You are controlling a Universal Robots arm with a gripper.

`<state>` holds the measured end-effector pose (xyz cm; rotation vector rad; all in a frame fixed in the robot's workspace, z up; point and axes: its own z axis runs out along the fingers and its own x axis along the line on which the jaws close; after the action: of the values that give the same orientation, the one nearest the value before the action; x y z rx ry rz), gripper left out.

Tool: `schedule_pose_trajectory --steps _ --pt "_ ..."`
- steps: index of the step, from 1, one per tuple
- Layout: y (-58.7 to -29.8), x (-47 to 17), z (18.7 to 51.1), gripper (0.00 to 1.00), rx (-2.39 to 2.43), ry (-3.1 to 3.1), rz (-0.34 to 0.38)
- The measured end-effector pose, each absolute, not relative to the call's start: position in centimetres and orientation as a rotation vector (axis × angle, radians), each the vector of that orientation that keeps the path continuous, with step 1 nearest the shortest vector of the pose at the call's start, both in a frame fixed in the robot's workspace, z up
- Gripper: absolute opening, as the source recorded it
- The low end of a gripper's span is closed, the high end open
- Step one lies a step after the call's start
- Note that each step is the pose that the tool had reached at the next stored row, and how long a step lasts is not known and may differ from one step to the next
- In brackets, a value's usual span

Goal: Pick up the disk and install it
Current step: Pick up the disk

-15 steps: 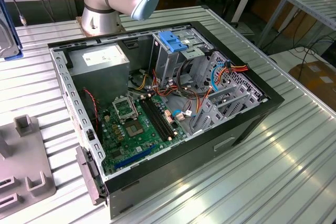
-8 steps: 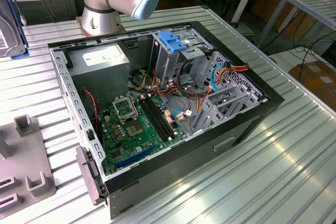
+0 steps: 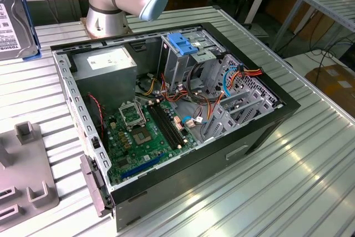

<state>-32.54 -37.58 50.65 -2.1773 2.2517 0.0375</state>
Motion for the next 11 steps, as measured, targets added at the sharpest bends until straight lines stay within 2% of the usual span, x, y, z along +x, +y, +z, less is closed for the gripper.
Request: schedule_pose_trajectory --steps 11 --pt "-37.6 -30.6 50.6 0.37 -2.177 2.252 0.038"
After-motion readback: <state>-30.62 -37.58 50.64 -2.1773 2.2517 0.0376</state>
